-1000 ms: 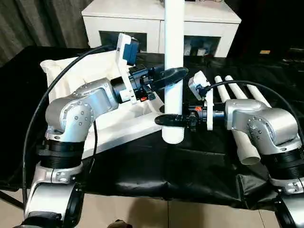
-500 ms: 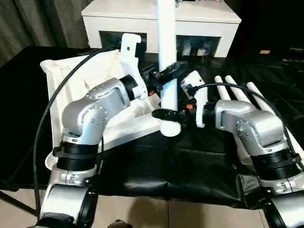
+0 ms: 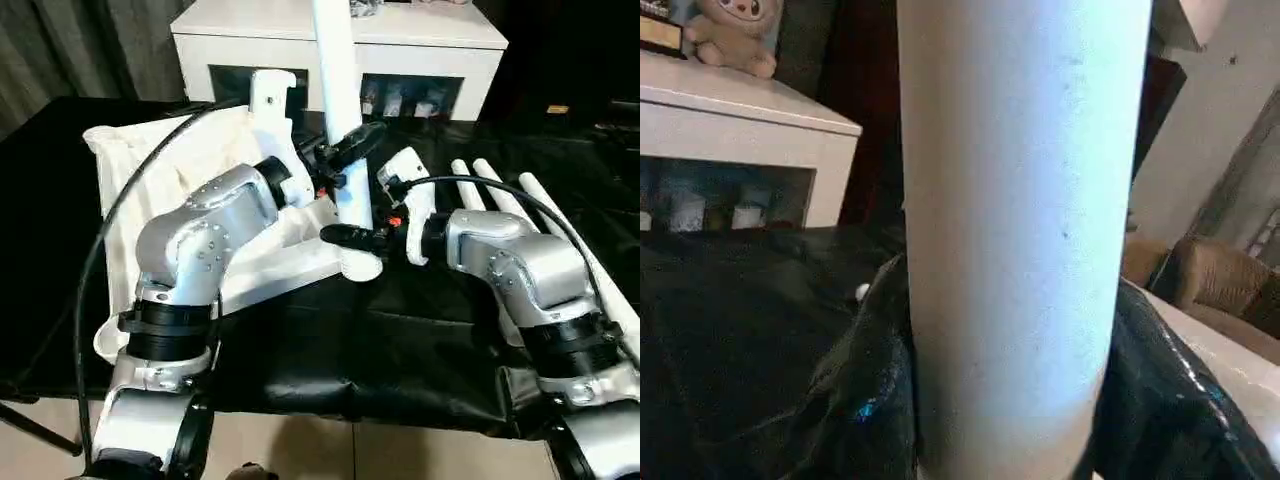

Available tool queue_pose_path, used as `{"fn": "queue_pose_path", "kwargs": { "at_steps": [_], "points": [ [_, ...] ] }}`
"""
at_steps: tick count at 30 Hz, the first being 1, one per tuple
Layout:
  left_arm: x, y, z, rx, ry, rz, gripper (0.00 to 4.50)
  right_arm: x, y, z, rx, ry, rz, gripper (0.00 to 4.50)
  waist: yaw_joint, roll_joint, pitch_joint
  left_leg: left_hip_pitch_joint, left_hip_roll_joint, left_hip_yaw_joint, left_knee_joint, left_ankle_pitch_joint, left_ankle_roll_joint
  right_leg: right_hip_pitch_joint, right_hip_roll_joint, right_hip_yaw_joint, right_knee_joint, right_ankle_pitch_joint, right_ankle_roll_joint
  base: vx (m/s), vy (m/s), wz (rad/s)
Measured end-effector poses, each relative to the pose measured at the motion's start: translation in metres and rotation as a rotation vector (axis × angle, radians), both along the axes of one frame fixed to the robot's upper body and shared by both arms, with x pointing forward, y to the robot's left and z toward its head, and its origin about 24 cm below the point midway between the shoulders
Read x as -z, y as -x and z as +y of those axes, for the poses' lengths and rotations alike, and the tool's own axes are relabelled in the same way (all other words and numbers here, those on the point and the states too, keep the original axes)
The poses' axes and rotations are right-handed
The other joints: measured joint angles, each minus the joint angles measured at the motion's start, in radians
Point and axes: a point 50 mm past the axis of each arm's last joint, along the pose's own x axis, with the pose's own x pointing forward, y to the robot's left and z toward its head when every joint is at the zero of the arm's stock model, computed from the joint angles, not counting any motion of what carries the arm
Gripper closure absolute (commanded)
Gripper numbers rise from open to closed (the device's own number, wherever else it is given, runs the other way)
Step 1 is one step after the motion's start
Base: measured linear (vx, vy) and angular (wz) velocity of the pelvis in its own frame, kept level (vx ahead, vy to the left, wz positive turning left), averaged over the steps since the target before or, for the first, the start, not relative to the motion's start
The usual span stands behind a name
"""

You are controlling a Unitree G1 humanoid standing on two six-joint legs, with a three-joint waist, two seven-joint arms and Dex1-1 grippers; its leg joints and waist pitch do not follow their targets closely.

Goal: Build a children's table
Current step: Pick table leg

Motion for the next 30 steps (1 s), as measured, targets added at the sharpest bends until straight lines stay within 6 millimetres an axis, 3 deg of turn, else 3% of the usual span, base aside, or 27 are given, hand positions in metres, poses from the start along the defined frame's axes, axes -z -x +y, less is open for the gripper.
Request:
{"fn": "queue_pose_path", "kwargs": {
  "at_steps": [2,7,24,30],
  "points": [
    [-0.004,0.003,0.002,0.027,-0.008,-0.026,2.66,-0.005,0.0,0.001,-0.016,-0.011,-0.009,1.5,0.0,0.0,0.0,0.0,0.0,0.0,0.0,0.0,0.0,0.0,0.0,0.0,0.0,0.0,0.0,0.0,0.0,0.0],
    [-0.004,0.01,-0.003,0.124,-0.067,-0.048,2.66,-0.006,0.002,-0.009,-0.079,0.009,0.006,1.2,0.01,0.0,0.0,-0.001,0.0,0.0,0.0,0.0,0.001,0.0,0.0,0.0,-0.001,0.0,0.0,0.0,0.0,0.0],
    [-0.002,0.016,-0.005,0.233,-0.132,-0.072,2.66,-0.005,0.009,-0.017,-0.184,0.029,0.052,1.2,0.003,0.0,0.0,0.0,0.0,0.0,0.0,0.0,0.0,0.0,0.0,0.0,0.0,0.0,0.0,0.0,0.0,0.0],
    [-0.003,0.017,-0.005,0.242,-0.126,-0.073,2.66,-0.005,0.01,-0.016,-0.202,0.013,0.062,1.66,0.003,0.0,0.0,0.0,0.0,0.0,0.0,0.0,0.001,0.0,0.0,0.0,0.0,0.0,0.0,0.0,0.0,0.0]
  ]
}}
